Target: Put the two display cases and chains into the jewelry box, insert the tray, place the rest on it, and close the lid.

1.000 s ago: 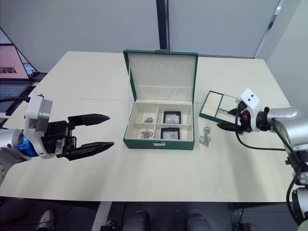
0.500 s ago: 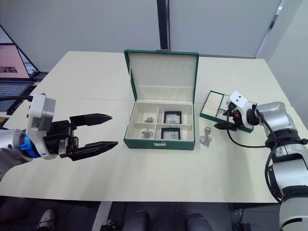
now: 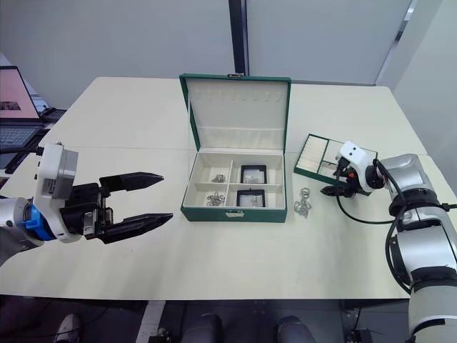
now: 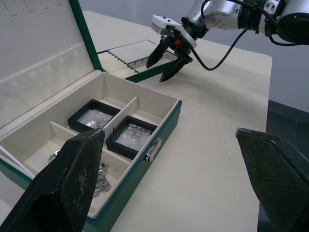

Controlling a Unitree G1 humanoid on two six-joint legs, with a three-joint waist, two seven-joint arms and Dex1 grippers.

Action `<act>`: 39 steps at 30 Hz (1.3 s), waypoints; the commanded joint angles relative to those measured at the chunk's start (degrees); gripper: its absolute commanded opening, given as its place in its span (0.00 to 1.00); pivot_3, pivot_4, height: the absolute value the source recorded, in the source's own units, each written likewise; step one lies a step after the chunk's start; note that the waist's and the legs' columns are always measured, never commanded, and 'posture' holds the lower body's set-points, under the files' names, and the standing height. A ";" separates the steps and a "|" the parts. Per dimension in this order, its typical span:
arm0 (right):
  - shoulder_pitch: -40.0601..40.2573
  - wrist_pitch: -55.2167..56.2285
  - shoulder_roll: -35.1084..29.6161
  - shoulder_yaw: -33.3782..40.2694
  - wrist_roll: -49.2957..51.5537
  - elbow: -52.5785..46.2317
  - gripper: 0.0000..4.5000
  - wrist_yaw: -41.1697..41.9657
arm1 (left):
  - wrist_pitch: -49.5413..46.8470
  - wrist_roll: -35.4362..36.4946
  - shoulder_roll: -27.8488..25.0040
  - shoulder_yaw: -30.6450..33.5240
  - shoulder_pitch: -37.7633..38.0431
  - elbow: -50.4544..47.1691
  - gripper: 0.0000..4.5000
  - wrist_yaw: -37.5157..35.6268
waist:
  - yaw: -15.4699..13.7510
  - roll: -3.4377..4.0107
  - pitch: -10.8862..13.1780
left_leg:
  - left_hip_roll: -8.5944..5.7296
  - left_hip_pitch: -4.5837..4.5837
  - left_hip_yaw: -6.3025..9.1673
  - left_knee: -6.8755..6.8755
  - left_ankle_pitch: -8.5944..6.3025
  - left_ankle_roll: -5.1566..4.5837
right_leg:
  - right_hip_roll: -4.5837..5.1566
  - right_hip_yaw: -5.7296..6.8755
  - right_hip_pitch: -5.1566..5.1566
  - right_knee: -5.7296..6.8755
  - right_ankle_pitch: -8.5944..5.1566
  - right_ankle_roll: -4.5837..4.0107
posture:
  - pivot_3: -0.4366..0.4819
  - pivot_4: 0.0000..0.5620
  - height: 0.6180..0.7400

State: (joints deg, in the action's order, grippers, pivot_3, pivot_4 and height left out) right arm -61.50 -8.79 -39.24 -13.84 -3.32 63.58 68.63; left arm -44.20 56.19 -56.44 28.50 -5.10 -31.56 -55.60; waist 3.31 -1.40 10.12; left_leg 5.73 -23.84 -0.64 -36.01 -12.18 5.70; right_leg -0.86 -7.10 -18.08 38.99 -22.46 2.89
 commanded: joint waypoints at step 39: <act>4.15 -3.66 -4.67 6.66 -0.08 -12.73 0.00 1.20 | 6.58 -3.96 0.79 -4.98 -4.78 4.62 1.00 -2.54 | 0.04 0.11 0.06 | -0.01 0.01 0.00 0.01 0.00 0.00 | 0.00 0.02 0.07 0.01 0.00 0.00 | 0.48 0.27 1.00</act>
State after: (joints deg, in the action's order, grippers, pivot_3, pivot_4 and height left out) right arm -56.94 -12.22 -42.60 -9.06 -4.50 53.57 69.88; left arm -38.92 52.49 -55.94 23.32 -9.22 -26.57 -57.69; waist 3.34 -1.29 10.18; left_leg 5.72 -23.83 -0.64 -36.01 -12.18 5.70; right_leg -0.86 -7.08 -18.01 38.99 -22.46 2.89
